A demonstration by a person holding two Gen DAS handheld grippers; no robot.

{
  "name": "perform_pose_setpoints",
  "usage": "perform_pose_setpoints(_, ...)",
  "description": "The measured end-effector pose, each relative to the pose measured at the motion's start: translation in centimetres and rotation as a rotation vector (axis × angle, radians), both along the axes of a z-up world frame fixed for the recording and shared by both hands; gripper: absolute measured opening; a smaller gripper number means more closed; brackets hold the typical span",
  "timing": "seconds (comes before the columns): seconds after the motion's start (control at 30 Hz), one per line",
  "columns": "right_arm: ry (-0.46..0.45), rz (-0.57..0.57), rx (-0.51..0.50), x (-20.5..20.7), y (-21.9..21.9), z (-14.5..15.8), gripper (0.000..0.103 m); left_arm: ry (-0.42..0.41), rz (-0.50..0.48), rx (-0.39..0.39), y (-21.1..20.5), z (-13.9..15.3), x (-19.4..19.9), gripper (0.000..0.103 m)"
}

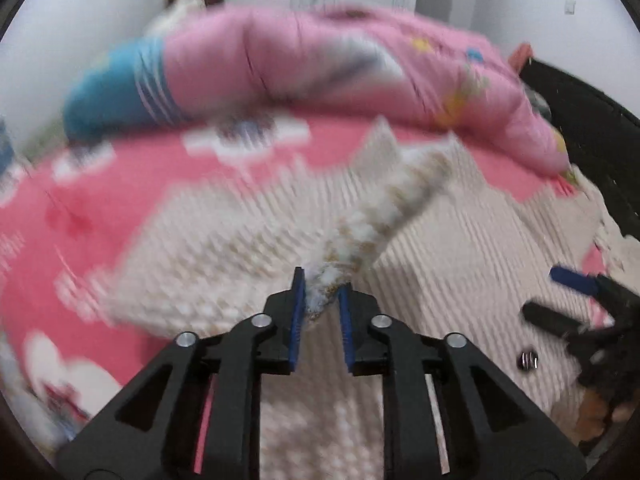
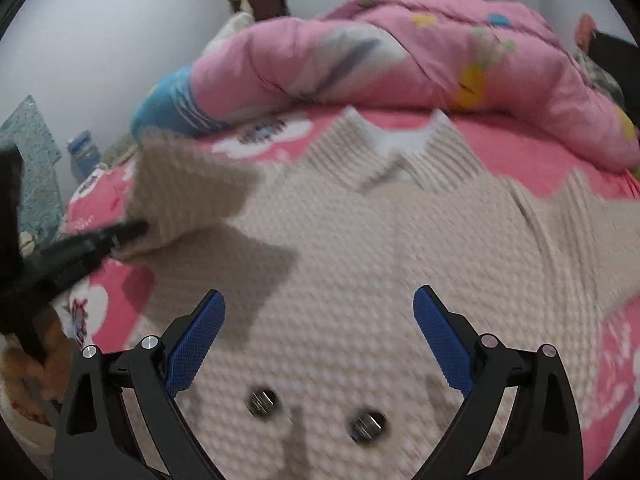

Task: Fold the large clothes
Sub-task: 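Fold the held sleeve across the cardigan front with the left tool, then open, then grasp the other sleeve of the cardigan with the right tool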

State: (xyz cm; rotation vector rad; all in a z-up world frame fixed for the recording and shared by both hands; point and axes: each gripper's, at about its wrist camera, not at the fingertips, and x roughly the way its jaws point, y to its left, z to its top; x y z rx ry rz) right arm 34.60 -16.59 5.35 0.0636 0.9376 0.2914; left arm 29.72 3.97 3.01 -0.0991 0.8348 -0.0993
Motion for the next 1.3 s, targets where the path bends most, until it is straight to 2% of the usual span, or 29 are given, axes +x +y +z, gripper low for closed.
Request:
perform_pose_setpoints(0.07, 0.064, -0.019, -0.002, -0.3, -1.2, -1.4, 0.093, 0.058, -0.001, -0.023, 0.0, -2.4, -0.1, 0.034)
perform_pose_setpoints(0.13, 0.136, -0.027, -0.008, -0.6, -2.0, -3.0, 0.093, 0.078, 0.008, -0.031, 0.4, -4.3, -0.9, 0.039)
perform_pose_setpoints(0.17, 0.161, -0.024, -0.013, -0.8, -2.3, -3.5, 0.093, 0.064, 0.005, -0.033, 0.8, -4.6, -1.3, 0.048)
perform_pose_setpoints(0.2, 0.172, -0.019, -0.018, -1.0, -2.3, -3.8, 0.093, 0.052, -0.004, -0.045, 1.0, -4.5, -1.7, 0.070)
perform_pose_setpoints(0.27, 0.183, 0.001, -0.042, -1.2, -2.0, -4.2, 0.093, 0.009, -0.017, -0.086, 0.9, -4.2, -2.6, 0.090)
perform_pose_setpoints(0.33, 0.187, 0.021, -0.063, -1.4, -1.3, -4.5, 0.093, -0.007, -0.018, -0.077, 1.4, -4.1, -3.3, 0.090)
perform_pose_setpoints(0.43, 0.206, 0.052, -0.091, -1.1, 0.1, -5.6, 0.096, 0.030, 0.013, -0.072, 2.3, -4.7, -3.4, 0.090)
perform_pose_setpoints(0.57, 0.216, 0.063, -0.173, -1.0, 1.3, -7.0, 0.097, 0.090, 0.067, -0.153, 4.7, -6.7, -3.4, 0.092)
perform_pose_setpoints(0.7, 0.220, 0.076, -0.147, -0.9, 1.2, -7.4, 0.097, 0.070, 0.038, -0.239, 5.7, -7.3, -3.7, 0.095)
perform_pose_setpoints(0.83, 0.189, 0.104, -0.111, -1.4, 0.5, -7.7, 0.097, 0.074, 0.029, -0.257, 6.2, -7.5, -4.0, 0.095)
perform_pose_setpoints(0.93, 0.175, 0.155, -0.140, -2.1, 0.5, -7.7, 0.097, 0.058, 0.029, -0.270, 6.4, -7.5, -4.4, 0.095)
perform_pose_setpoints(1.07, 0.246, 0.161, -0.190, -2.6, 1.0, -6.1, 0.097, 0.045, 0.028, -0.298, 6.7, -7.6, -4.7, 0.095)
perform_pose_setpoints(1.1, 0.233, 0.159, -0.182, -2.2, 1.4, -5.4, 0.097, 0.047, 0.019, -0.306, 6.9, -7.6, -4.8, 0.095)
perform_pose_setpoints(1.2, 0.120, 0.187, -0.128, -2.0, 2.6, -1.9, 0.097, 0.052, 0.004, -0.312, 7.1, -7.3, -4.7, 0.095)
perform_pose_setpoints(1.27, 0.094, 0.230, -0.050, -1.3, 3.8, -0.3, 0.097, 0.049, -0.004, -0.285, 6.9, -6.8, -4.7, 0.095)
perform_pose_setpoints(1.3, 0.104, 0.247, -0.005, -0.6, 4.3, 0.0, 0.097, 0.041, 0.011, -0.243, 6.7, -6.4, -4.8, 0.095)
